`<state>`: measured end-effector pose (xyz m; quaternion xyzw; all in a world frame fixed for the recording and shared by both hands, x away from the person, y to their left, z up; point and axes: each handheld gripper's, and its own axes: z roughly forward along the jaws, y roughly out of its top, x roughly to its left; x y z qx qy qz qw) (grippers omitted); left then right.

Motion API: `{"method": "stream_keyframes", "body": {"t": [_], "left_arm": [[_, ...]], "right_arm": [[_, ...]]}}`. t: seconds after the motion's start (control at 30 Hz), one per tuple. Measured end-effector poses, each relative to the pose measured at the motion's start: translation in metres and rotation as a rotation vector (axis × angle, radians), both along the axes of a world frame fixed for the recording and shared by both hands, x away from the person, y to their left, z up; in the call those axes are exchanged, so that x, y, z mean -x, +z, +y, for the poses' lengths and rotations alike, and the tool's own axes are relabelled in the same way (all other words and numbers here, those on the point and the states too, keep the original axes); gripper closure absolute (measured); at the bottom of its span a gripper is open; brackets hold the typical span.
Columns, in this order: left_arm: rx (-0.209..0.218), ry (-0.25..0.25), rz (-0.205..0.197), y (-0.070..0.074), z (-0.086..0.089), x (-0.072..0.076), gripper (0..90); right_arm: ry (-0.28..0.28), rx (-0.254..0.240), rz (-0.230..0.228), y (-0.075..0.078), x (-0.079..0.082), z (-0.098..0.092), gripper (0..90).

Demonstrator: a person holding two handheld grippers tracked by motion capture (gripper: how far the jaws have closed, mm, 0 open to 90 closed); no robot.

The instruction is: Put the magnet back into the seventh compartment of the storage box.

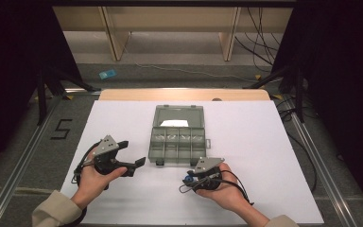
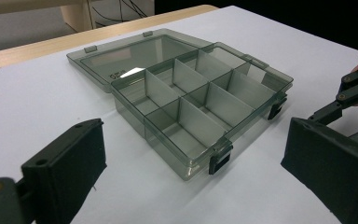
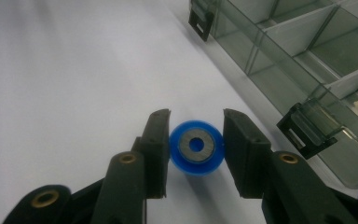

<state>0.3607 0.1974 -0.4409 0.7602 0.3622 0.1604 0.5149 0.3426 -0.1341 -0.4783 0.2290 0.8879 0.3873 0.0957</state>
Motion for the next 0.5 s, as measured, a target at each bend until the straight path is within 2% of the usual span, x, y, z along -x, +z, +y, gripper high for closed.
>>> {"method": "stream_keyframes", "body": {"t": [0.17,0.5], "left_arm": [[0.008,0.007,0.007,-0.0005,-0.0006,0.0005,5.0],[0.010,0.003,-0.004,-0.0002,0.0002,-0.0004,5.2]], "right_arm": [[-0.004,-0.011,-0.004,0.0019,0.0000,-0.0005,63.1],[-0.016,-0.024,-0.017,0.0046,-0.0003,-0.0017,63.1]]}}
